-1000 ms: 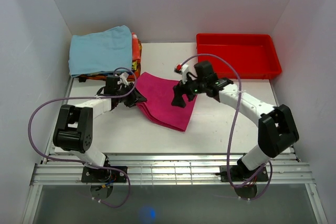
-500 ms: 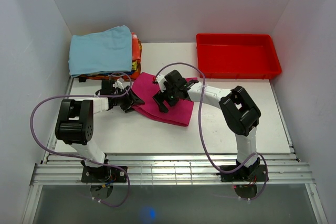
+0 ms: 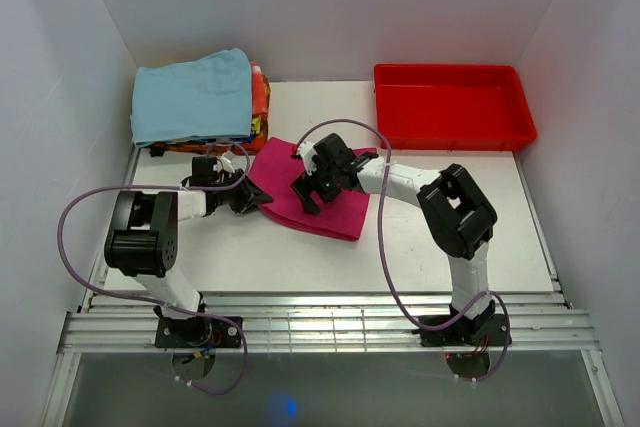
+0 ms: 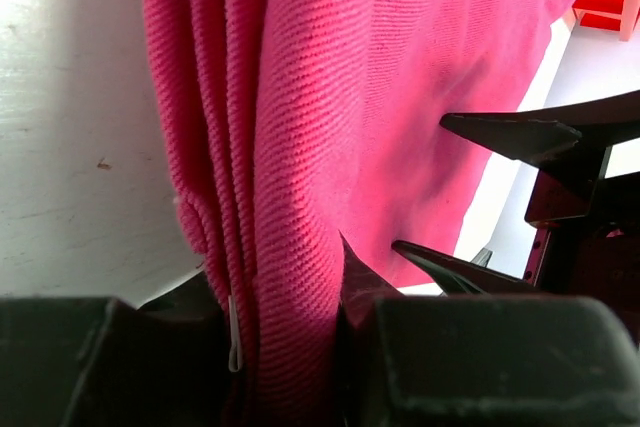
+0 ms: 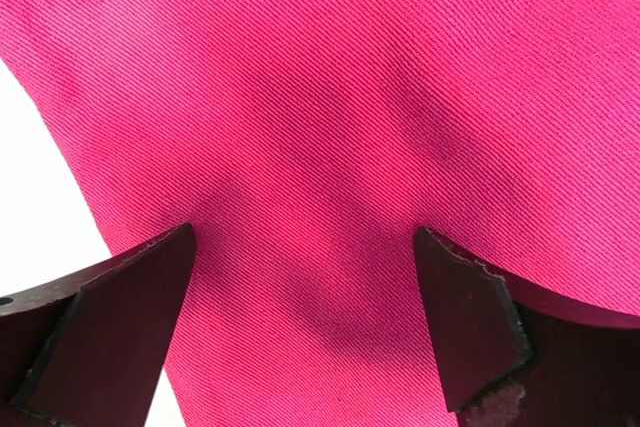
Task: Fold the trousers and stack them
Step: Neatly place the folded trousers to the corner
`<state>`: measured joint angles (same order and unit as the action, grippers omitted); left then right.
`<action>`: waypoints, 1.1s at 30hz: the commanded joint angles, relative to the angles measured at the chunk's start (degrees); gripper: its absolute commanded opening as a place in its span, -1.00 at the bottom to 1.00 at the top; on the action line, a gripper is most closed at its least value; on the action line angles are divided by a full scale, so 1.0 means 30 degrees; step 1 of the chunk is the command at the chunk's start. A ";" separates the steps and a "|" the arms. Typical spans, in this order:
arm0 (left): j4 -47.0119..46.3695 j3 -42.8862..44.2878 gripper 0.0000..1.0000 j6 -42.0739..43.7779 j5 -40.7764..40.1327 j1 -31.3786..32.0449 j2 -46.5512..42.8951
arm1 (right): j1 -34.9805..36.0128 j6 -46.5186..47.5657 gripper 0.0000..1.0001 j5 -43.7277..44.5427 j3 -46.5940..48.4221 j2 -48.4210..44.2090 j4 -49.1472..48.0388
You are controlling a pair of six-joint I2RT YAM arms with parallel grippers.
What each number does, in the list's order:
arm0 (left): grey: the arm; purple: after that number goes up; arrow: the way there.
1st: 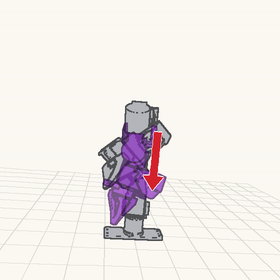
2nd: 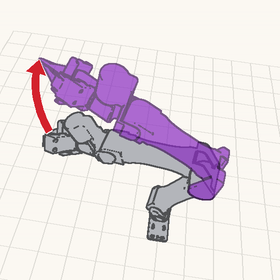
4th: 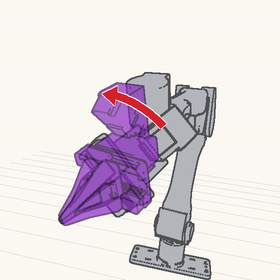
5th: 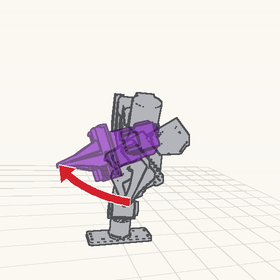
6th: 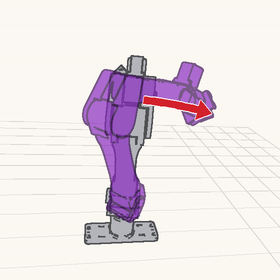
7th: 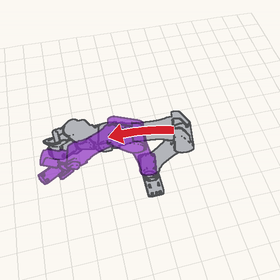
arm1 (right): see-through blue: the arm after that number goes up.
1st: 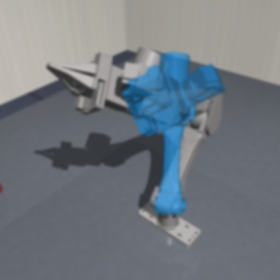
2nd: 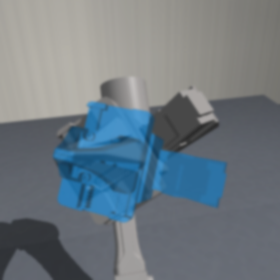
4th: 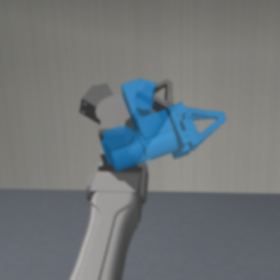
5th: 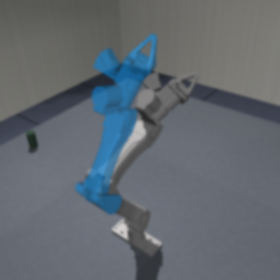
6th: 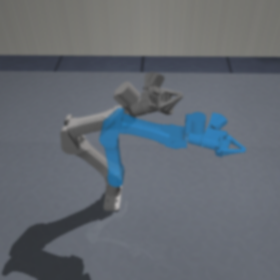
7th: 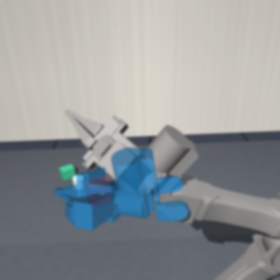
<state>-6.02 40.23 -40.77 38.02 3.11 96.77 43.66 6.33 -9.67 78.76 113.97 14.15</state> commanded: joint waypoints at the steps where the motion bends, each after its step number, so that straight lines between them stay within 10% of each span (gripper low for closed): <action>1: -0.0514 0.0797 -1.00 0.0376 0.0510 0.0075 -0.0791 | -0.0051 -0.0146 0.94 -0.0204 -0.0326 -0.0343 0.0644; 13: 0.2702 0.5833 -1.00 0.7752 -0.3177 0.3414 -0.4338 | -0.4500 0.0497 0.80 -0.1873 -0.0677 -0.6172 0.2313; 33: 0.4819 2.2327 -1.00 1.5026 -0.7605 0.3533 0.4771 | -0.6174 0.1142 0.80 -0.2108 -0.2611 -0.8225 0.2578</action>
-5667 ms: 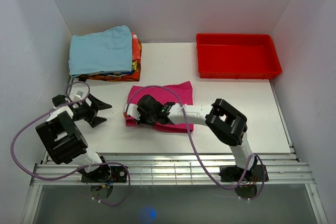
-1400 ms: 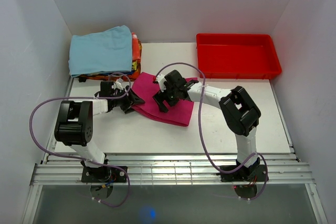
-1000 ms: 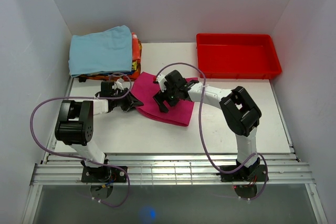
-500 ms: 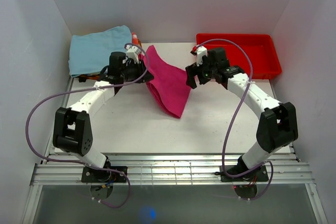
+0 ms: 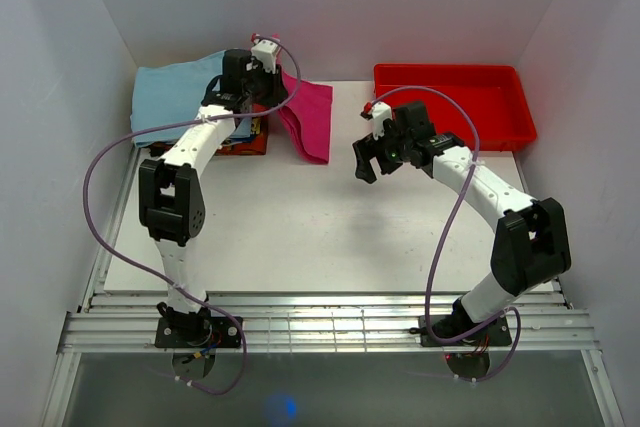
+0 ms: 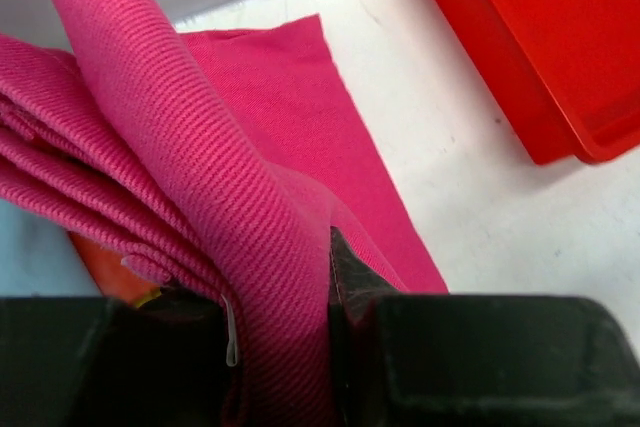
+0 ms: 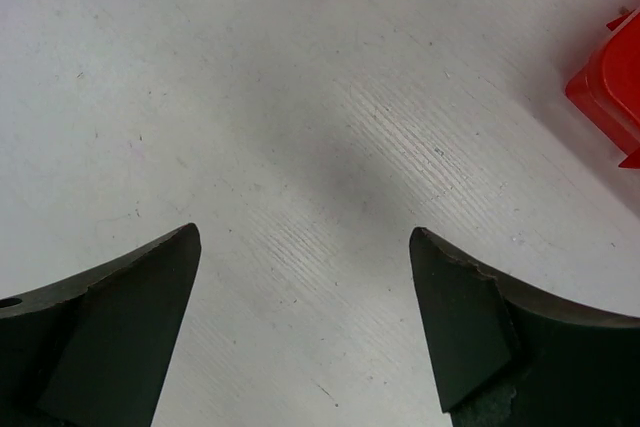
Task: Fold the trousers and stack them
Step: Neatly place the folded trousers to the corner
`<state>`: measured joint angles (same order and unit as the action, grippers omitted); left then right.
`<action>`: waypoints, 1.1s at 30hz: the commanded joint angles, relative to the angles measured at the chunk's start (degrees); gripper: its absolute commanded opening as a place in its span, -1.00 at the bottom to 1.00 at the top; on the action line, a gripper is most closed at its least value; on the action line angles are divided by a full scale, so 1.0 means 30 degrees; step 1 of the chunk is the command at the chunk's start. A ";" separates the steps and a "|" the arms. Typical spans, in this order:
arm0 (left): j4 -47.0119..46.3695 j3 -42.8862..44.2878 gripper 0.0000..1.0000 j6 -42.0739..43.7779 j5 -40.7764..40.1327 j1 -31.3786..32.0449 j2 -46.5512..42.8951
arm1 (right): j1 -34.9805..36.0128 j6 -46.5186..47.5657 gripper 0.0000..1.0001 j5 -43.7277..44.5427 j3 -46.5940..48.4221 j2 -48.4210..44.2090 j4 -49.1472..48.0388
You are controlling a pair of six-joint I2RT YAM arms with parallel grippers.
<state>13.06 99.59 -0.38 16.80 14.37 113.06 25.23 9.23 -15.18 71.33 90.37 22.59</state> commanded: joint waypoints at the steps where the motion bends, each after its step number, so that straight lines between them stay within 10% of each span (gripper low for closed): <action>1: -0.1164 0.3763 -1.00 0.1708 -0.0473 -0.0510 -0.0016 | -0.0032 0.0203 0.80 -0.0301 -0.0163 -0.0386 -0.0235; 33: -0.3152 1.1804 -1.00 0.0801 0.6353 -0.3618 0.1515 | -0.0091 0.0320 0.80 -0.0213 0.0305 -0.0416 0.0058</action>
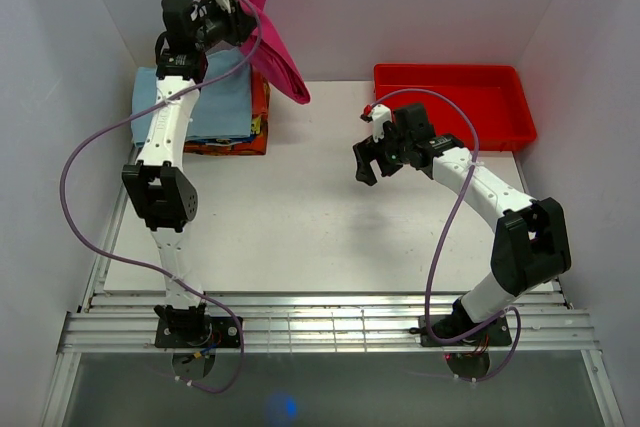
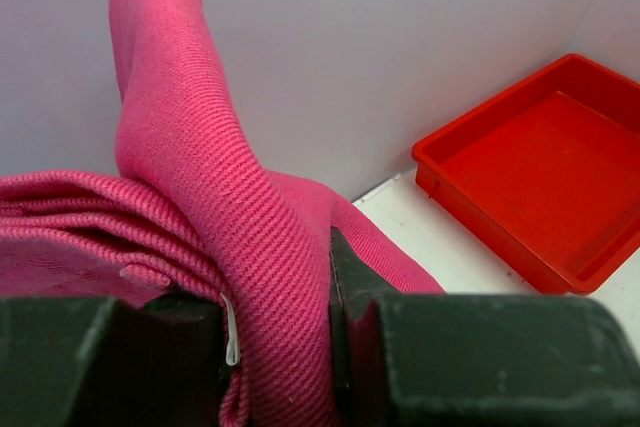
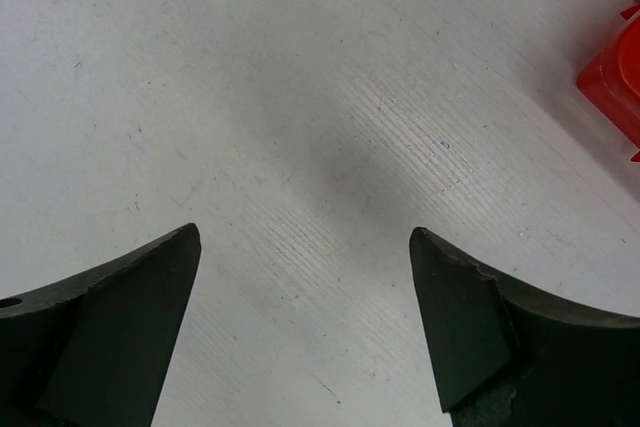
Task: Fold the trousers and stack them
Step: Neatly place the folded trousers to the corner
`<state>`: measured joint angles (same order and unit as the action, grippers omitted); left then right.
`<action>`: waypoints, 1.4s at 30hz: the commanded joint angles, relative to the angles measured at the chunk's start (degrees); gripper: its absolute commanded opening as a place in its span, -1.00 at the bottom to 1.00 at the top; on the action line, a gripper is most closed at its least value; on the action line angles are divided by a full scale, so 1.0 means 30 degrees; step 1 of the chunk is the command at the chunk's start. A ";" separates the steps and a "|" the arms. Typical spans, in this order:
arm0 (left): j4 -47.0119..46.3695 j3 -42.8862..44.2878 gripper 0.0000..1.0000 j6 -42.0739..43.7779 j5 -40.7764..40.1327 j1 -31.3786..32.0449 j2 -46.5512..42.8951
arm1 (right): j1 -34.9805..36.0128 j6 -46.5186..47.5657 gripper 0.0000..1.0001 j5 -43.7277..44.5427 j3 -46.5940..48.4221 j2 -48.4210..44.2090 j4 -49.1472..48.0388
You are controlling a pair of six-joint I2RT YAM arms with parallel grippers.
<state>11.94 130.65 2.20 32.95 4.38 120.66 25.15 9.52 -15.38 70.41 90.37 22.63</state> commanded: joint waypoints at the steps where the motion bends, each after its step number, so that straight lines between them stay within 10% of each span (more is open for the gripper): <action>1: -0.2896 0.1276 -1.00 -0.0058 0.1086 -0.0405 -0.1137 | -0.0091 0.0226 0.80 -0.0177 0.0640 -0.0357 0.0073; 20: -0.4597 -0.3118 -1.00 -0.1992 0.6094 -0.7142 -0.1814 | -0.0062 -0.0126 0.80 -0.0880 0.1284 0.0551 0.0424; 29: -0.4480 -0.7219 -1.00 -0.2194 0.3934 -0.9076 -0.1199 | -0.0091 -0.0039 0.80 -0.0998 0.1344 0.0815 0.0746; 34: -0.3015 -0.7747 -0.69 -0.3280 0.1763 -1.0014 0.0033 | -0.0062 0.0108 0.80 -0.0851 0.1285 0.0727 0.0893; 42: 0.3009 -0.4441 0.46 -0.2639 -0.0084 -1.1594 0.1440 | -0.0091 0.0167 0.80 -0.0997 0.1490 0.0640 0.1040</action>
<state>12.84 112.66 -7.53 36.45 -27.55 126.04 25.12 9.50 -17.34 72.25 92.75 25.43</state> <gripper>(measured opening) 0.703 0.904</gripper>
